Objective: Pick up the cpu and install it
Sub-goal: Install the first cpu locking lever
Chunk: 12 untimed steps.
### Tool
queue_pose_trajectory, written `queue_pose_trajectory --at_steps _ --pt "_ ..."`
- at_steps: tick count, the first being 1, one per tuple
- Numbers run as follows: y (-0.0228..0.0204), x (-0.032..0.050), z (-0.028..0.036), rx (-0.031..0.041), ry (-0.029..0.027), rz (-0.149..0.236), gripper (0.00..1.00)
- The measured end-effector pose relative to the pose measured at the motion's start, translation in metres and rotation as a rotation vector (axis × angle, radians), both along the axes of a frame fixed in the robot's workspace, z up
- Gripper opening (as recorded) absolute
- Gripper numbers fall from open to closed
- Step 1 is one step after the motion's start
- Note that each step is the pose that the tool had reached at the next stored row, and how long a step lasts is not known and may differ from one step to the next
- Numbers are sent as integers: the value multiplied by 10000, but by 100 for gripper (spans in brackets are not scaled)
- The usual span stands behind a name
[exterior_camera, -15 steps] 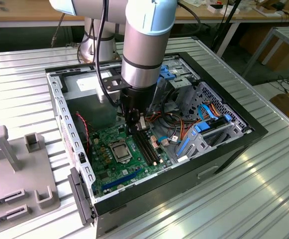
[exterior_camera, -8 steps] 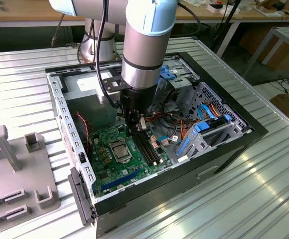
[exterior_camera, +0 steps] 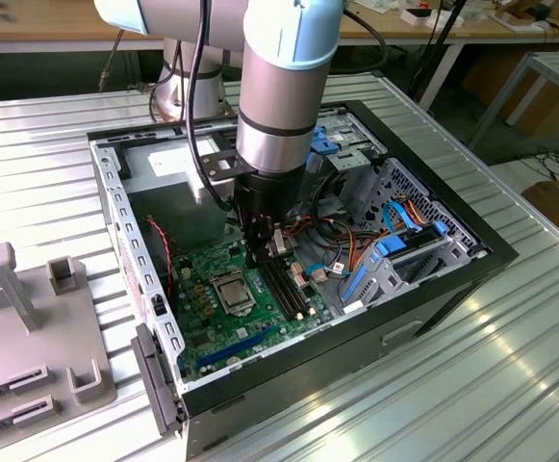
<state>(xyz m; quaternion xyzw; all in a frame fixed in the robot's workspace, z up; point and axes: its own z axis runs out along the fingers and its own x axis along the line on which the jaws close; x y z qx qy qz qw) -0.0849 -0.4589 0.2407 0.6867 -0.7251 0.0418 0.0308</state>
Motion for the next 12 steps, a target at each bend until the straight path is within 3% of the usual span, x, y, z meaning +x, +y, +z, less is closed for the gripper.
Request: queue_pose_trajectory --at_steps 5,12 --pt "-42 0 0 -123 0 41 11" --pt "-97 -1 -8 -207 -1 85 11"
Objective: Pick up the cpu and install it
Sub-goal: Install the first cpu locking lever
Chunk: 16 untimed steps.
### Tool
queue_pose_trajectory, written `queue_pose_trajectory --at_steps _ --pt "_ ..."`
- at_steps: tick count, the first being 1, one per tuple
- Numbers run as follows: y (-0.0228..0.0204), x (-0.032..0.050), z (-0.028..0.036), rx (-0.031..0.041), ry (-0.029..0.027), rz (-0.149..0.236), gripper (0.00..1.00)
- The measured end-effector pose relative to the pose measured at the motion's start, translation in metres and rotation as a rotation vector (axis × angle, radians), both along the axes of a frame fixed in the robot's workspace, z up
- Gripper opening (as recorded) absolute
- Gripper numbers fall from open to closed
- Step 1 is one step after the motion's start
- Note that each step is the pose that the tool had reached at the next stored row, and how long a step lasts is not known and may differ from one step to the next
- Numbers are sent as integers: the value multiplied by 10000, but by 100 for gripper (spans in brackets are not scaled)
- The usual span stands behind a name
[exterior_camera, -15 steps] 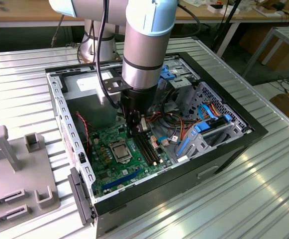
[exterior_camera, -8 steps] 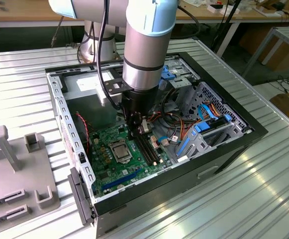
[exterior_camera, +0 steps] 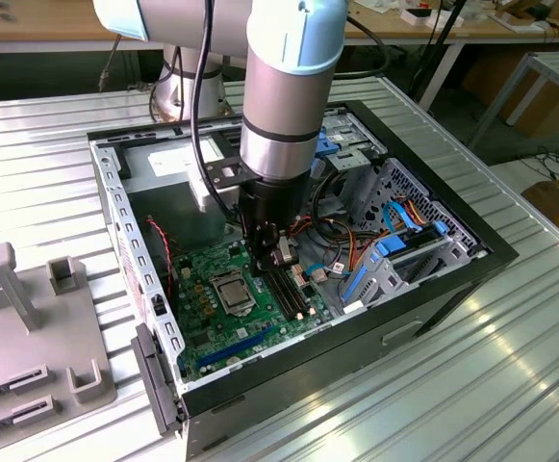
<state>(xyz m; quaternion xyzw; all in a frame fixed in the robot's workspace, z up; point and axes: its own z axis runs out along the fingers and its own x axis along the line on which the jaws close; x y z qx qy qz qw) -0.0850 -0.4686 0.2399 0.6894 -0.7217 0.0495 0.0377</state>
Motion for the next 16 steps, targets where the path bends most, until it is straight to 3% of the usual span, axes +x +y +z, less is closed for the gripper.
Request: queue_pose_trajectory --at_steps 6,12,13,16 --pt "-6 1 -26 2 -1 2 11" --pt "-45 0 -30 -2 0 2 11" --pt "-65 0 -35 -6 1 1 11" --pt "-71 0 -72 -12 1 2 11"
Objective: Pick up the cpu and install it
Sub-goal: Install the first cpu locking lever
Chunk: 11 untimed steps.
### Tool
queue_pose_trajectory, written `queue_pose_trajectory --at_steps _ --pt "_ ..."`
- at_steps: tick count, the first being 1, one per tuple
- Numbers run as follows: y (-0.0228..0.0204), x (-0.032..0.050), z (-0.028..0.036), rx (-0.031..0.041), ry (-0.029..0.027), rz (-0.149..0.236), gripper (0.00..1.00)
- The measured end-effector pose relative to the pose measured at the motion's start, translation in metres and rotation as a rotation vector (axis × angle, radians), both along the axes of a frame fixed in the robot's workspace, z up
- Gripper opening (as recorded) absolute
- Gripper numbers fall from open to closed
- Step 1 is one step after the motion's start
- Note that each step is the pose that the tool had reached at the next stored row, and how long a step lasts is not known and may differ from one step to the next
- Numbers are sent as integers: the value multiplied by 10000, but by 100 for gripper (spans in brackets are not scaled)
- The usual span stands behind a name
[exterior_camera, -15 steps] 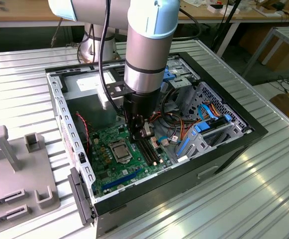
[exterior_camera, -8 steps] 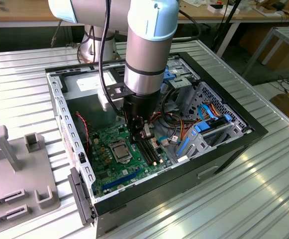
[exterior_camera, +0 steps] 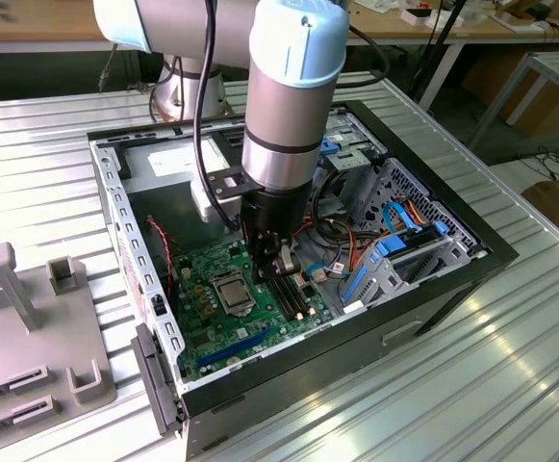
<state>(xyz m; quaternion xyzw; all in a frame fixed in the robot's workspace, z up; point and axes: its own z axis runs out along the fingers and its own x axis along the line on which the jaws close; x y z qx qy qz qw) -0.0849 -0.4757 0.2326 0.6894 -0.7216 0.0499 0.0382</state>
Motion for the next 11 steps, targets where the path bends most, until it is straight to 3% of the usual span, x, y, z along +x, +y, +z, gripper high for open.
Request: queue_pose_trajectory --at_steps 11 --pt "-1 0 -89 -7 0 0 11"
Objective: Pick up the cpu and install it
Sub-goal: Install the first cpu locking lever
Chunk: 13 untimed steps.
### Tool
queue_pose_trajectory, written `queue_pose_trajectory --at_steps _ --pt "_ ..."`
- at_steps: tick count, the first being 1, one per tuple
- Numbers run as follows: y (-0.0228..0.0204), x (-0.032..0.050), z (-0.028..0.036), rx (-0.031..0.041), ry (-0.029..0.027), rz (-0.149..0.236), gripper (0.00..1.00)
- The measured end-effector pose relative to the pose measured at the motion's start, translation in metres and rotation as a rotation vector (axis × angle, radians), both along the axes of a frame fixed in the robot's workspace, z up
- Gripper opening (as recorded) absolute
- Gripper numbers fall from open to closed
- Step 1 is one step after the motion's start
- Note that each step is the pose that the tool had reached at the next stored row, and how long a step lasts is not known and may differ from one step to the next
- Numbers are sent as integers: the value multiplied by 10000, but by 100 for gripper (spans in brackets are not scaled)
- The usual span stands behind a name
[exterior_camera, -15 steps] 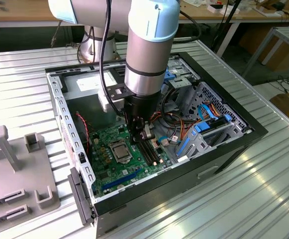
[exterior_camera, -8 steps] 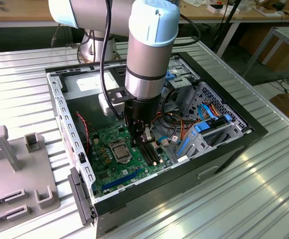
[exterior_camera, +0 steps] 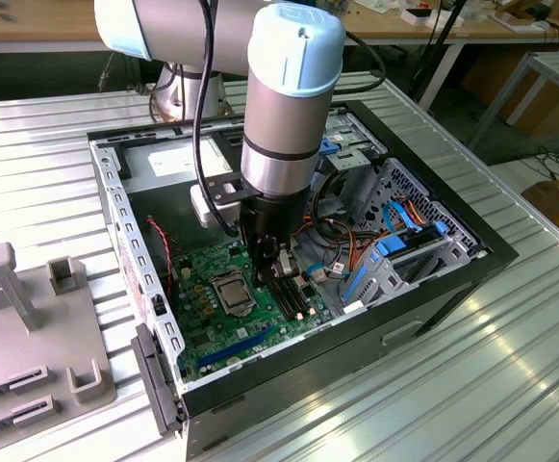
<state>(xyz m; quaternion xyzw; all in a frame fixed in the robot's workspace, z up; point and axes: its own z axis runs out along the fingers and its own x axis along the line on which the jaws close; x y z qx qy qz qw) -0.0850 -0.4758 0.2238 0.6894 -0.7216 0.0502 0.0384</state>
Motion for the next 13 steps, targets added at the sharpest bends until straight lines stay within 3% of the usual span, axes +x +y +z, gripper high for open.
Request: queue_pose_trajectory --at_steps 7,13 --pt "-8 0 -36 -6 0 0 11" --pt "-45 0 -52 -34 0 0 11"
